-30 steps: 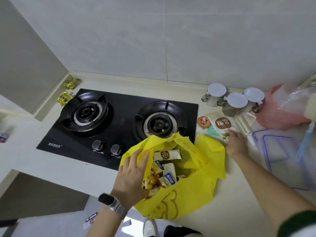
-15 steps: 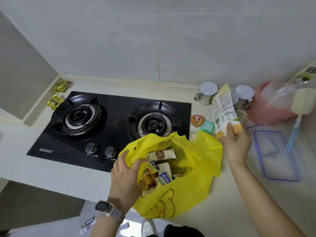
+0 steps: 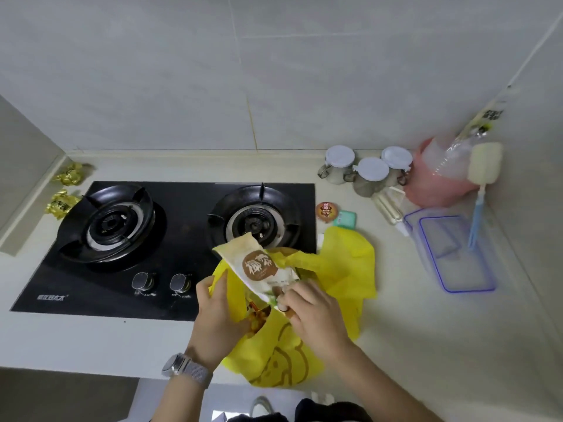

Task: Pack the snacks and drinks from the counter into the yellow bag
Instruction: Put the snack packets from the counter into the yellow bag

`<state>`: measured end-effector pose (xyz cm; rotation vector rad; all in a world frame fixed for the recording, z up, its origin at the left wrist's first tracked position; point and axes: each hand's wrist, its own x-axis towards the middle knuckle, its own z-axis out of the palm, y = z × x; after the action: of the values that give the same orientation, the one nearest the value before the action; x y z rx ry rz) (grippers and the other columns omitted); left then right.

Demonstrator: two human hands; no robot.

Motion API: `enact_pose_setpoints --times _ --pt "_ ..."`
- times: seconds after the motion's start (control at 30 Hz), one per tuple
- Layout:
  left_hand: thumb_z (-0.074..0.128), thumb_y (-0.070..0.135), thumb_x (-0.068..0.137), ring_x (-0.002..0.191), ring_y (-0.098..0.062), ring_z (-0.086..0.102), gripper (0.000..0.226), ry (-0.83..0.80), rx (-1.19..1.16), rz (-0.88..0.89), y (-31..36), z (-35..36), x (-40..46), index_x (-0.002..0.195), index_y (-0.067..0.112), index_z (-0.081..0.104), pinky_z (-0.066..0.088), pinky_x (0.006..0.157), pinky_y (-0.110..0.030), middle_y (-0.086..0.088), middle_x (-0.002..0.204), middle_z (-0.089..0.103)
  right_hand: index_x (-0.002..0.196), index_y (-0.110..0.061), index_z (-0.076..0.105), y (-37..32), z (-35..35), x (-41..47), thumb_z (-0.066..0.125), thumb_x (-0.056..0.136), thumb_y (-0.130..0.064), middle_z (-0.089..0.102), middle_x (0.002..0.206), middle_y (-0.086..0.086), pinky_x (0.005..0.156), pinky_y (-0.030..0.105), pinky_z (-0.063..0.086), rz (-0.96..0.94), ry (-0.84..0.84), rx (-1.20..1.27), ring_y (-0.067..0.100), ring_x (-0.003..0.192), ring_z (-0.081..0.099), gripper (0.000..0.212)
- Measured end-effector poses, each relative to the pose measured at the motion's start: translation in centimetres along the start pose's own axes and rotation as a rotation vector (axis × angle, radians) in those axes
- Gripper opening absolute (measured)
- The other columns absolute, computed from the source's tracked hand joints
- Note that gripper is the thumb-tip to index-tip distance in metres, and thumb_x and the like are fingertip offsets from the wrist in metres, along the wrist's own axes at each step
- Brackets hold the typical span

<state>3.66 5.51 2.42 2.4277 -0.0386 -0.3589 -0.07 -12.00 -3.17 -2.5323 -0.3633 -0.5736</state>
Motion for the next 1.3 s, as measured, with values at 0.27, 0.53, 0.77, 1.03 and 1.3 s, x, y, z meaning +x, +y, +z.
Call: enact_pose_setpoints --times 0.27,0.53,0.77,1.03,1.3 --pt "0.068 -0.005 0.067 0.125 -0.028 0.030 0.075 -0.013 -0.116 -0.086 -1.2 -0.3 0.0 0.131 0.011 0.033 0.039 0.079 -0.024 0.003 0.116 0.018 0.075 -0.021 0.044 3.7 1.9 -3.7 0.063 0.058 0.011 0.042 0.084 -0.013 0.057 0.029 0.046 0.207 -0.181 0.127 0.008 0.078 0.040 0.041" --pt "0.064 -0.003 0.070 0.075 -0.026 0.041 0.084 0.099 -0.045 -0.126 -2.2 -0.8 0.3 0.140 0.008 0.021 0.039 0.066 -0.027 -0.016 0.126 0.026 0.067 -0.025 0.044 8.6 0.1 -5.5 0.062 0.064 0.010 0.044 0.081 -0.018 0.070 0.007 0.033 0.274 -0.423 0.279 -0.012 0.084 0.044 0.040" --pt "0.068 0.003 0.070 0.065 -0.018 0.043 0.106 -0.107 0.049 -0.116 -2.1 -0.7 -0.1 0.147 0.017 -0.004 0.039 0.061 -0.025 -0.016 0.133 0.019 0.104 -0.043 0.050 7.8 -1.3 -4.3 0.050 0.075 0.000 0.064 0.108 -0.007 0.087 0.037 0.042 0.353 -0.555 -0.003 0.022 0.103 0.057 0.052" --pt "0.077 0.022 0.066 0.100 -0.031 0.056 0.117 -0.399 0.221 -0.069 -1.6 -0.8 -0.5 0.145 0.024 -0.009 0.040 0.049 -0.014 -0.010 0.148 0.002 0.144 -0.051 0.009 3.4 0.8 -3.0 0.041 0.090 -0.059 0.034 0.151 -0.012 0.101 0.034 0.040 0.486 -0.703 -0.103 0.017 0.130 0.044 0.063" --pt "0.062 0.016 0.079 0.062 -0.010 0.046 0.087 -0.210 0.082 -0.018 -1.5 -2.3 -0.3 0.146 0.022 0.007 0.035 0.048 -0.016 -0.009 0.130 0.030 0.149 -0.031 0.017 5.0 -3.3 0.3 0.063 0.087 -0.037 0.026 0.154 -0.008 0.104 0.026 0.033 0.809 -0.461 0.439 0.015 0.137 0.034 0.077"
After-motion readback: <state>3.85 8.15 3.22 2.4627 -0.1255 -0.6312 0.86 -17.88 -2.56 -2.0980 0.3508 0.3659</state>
